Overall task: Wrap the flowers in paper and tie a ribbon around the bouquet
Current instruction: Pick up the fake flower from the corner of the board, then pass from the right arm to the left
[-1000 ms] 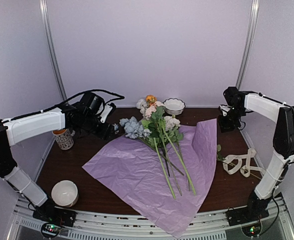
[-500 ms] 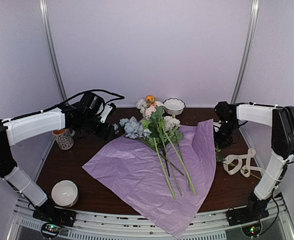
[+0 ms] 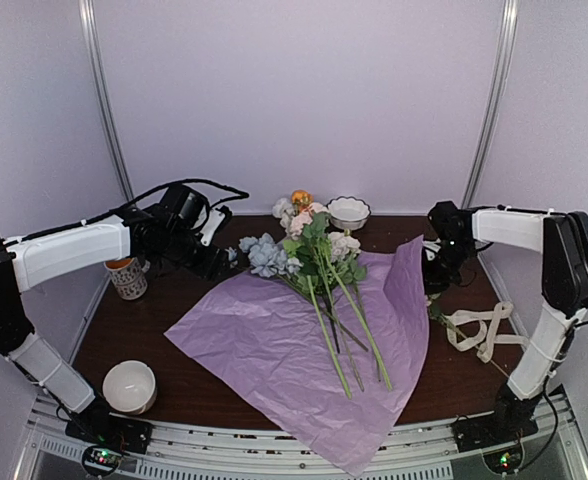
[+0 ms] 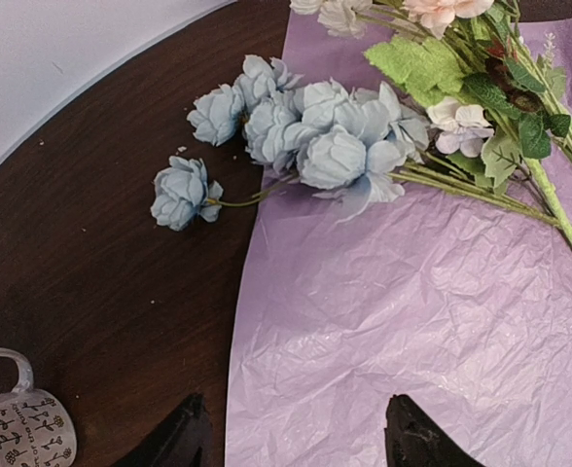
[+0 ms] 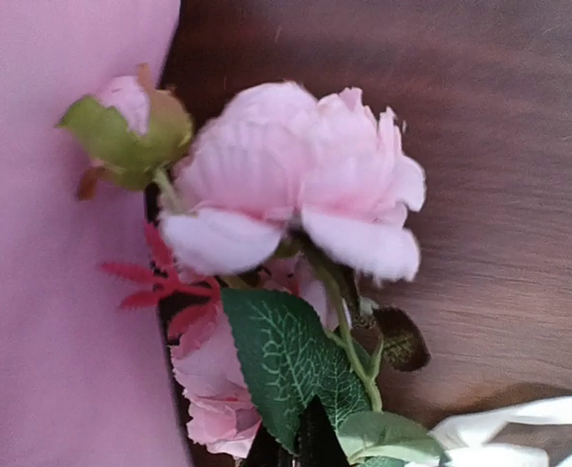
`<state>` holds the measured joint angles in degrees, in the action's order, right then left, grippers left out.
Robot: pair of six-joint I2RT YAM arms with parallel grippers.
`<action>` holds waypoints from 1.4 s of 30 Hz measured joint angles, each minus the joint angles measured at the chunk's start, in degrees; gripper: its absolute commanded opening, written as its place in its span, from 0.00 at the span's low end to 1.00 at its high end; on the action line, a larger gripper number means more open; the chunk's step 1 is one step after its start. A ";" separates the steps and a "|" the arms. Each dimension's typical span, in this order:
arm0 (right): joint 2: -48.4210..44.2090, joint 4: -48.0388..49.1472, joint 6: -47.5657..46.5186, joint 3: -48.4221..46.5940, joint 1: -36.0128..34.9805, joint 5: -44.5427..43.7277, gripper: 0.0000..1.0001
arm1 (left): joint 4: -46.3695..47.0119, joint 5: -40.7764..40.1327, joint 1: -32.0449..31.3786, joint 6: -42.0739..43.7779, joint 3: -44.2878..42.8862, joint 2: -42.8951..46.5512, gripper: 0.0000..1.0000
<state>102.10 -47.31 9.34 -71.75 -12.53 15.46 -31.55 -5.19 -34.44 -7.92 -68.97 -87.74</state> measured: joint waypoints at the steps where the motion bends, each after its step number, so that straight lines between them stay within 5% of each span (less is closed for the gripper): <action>1: -1.42 0.22 0.42 0.00 0.68 0.00 0.00 | -0.02 0.00 0.00 0.00 0.00 0.00 0.64; 13: -42.60 12.24 6.08 -3.63 4.02 -7.13 0.00 | -0.07 0.07 0.00 0.02 0.00 0.09 0.64; 20: -67.08 40.85 2.99 11.13 3.89 -5.84 0.00 | 0.17 1.62 0.00 0.35 0.13 1.20 0.64; 29: -62.51 52.92 8.48 10.84 2.73 11.76 0.00 | 7.63 5.68 -1.79 3.78 5.20 12.72 0.64; 42: -69.05 57.09 12.09 7.45 2.01 11.63 0.00 | 16.11 14.10 -7.37 9.66 8.24 17.27 0.61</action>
<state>33.06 9.78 21.43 -64.29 -10.52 27.09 -15.44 8.91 -41.80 1.74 -60.73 -70.48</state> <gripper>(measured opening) 0.015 0.617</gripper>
